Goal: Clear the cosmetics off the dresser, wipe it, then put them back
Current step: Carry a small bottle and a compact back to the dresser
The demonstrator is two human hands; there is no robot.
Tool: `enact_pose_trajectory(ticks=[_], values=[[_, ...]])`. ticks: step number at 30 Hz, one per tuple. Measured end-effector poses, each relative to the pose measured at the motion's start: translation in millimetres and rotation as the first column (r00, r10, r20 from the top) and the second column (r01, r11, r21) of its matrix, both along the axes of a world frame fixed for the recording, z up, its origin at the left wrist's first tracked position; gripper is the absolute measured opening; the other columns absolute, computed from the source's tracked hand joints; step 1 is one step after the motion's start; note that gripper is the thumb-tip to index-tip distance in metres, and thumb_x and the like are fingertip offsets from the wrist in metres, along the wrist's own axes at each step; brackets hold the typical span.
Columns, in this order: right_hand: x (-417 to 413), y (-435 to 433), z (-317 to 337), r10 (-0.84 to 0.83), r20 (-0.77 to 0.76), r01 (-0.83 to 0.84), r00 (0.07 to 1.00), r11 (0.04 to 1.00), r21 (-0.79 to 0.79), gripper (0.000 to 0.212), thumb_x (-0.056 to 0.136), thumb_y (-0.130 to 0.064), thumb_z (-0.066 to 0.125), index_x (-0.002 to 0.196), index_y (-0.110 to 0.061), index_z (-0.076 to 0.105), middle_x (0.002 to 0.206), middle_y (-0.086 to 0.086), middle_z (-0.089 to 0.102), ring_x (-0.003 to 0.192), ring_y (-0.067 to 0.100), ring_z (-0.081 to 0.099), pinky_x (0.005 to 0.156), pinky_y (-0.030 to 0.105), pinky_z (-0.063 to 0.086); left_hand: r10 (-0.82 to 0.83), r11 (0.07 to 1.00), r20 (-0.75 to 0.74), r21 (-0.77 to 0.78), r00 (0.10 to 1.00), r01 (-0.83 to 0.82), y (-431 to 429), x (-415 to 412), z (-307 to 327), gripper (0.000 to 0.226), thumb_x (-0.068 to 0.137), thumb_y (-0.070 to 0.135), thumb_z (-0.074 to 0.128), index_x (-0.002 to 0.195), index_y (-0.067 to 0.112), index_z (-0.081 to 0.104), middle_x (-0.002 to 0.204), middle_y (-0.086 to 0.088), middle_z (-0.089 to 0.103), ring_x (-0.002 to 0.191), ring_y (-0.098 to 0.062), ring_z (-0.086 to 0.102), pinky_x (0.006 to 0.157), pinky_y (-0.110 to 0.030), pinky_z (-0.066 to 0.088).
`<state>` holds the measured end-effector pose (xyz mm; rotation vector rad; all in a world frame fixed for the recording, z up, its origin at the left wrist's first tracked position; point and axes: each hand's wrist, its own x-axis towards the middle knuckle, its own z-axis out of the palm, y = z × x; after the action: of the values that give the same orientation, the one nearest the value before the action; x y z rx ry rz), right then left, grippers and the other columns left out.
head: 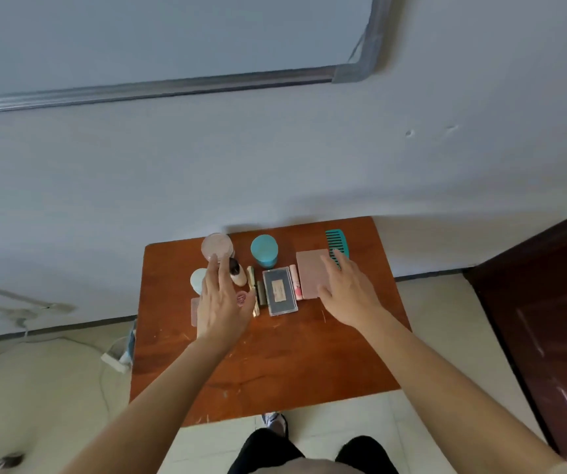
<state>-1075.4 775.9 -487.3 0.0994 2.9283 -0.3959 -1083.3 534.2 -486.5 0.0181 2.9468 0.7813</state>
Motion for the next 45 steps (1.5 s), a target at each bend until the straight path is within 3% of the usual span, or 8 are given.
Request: enact_pose_trajectory(ticks=[5,10,17,26,31,37,41,45], values=[[-25.4,-17.2,-42.5,-0.117,0.098,0.112,0.988,0.992,0.058,0.074,0.095,-0.053,0.051,0.152,-0.029,0.011,0.137,0.011,0.042,0.118,0.025,0.053,0.085,0.033,0.055,-0.059,0.992,-0.023,0.11,0.998,0.061,1.2,-37.6,-35.8,0.076,0.093,0.038,0.06,0.153,0.026,0.014,0.159,-0.004,0.021,0.143,-0.026,0.032,0.101,-0.052,0.049],[-28.9,-28.9,-70.1,-0.27,0.106,0.266,0.957,0.963,0.053,0.063,0.098,-0.056,0.044,0.15,-0.032,0.018,0.145,0.015,0.036,0.129,0.029,0.046,0.096,0.038,0.051,-0.034,0.98,-0.067,0.193,0.997,0.047,0.6,-40.6,-59.5,0.056,0.093,0.023,0.062,0.142,0.019,0.036,0.148,-0.01,0.035,0.126,-0.026,0.049,0.084,-0.047,0.059],[-35.9,-27.0,-75.7,-0.515,0.151,0.537,0.844,0.813,-0.227,0.089,0.077,-0.054,0.076,0.147,-0.025,0.03,0.143,0.004,0.045,0.13,0.026,0.043,0.105,0.04,0.043,-0.037,0.98,-0.06,0.193,0.998,0.048,-4.5,-51.1,-64.6,0.028,0.099,0.016,0.049,0.125,0.023,0.043,0.128,-0.005,0.052,0.113,-0.021,0.054,0.082,-0.046,0.058],[-34.3,-30.6,-59.0,-0.396,0.068,0.402,0.916,0.899,-0.173,0.075,0.093,-0.044,0.061,0.152,-0.024,0.02,0.14,0.006,0.047,0.123,0.024,0.055,0.094,0.034,0.053,-0.007,0.982,-0.069,0.187,0.998,0.02,-5.4,-41.6,-36.3,0.028,0.097,0.004,0.052,0.121,0.017,0.047,0.119,-0.007,0.057,0.099,-0.019,0.057,0.063,-0.018,0.044],[-21.5,-14.7,-22.4,-0.423,-0.048,0.39,0.905,0.868,-0.306,0.065,0.096,-0.053,0.05,0.148,-0.019,0.028,0.137,0.005,0.046,0.116,0.021,0.057,0.082,0.028,0.055,-0.033,0.958,-0.222,0.27,0.974,0.094,6.7,-31.0,6.3,0.03,0.098,0.008,0.051,0.122,0.023,0.041,0.12,-0.005,0.056,0.096,-0.018,0.057,0.065,-0.025,0.053],[9.0,28.5,45.0,-0.512,-0.216,0.368,0.831,0.798,-0.477,0.054,0.097,-0.053,0.047,0.14,-0.026,0.031,0.13,-0.003,0.057,0.105,0.017,0.066,0.072,0.017,0.054,-0.037,0.933,-0.364,0.322,0.931,0.163,49.9,-26.0,67.7,0.027,0.098,0.01,0.053,0.123,0.016,0.048,0.118,-0.001,0.057,0.096,-0.006,0.05,0.08,-0.021,0.049],[41.4,68.0,89.4,-0.609,-0.328,0.386,0.722,0.749,-0.539,0.06,0.1,-0.05,0.041,0.151,-0.034,0.014,0.144,-0.003,0.046,0.122,0.017,0.056,0.094,0.036,0.056,-0.158,0.852,-0.48,0.375,0.863,0.365,100.0,-27.2,112.9,0.037,0.099,0.006,0.051,0.129,0.025,0.043,0.124,0.0,0.054,0.105,-0.01,0.054,0.083,-0.018,0.044],[94.6,100.7,123.3,-0.725,-0.433,0.471,0.536,0.682,-0.559,0.065,0.104,-0.038,0.041,0.157,-0.028,0.005,0.144,0.001,0.043,0.12,0.013,0.05,0.094,0.033,0.049,-0.271,0.715,-0.593,0.404,0.758,0.571,160.1,-29.3,144.6,0.039,0.098,0.002,0.051,0.132,0.021,0.045,0.116,0.037,0.045,0.104,0.001,0.053,0.092,-0.019,0.045]])
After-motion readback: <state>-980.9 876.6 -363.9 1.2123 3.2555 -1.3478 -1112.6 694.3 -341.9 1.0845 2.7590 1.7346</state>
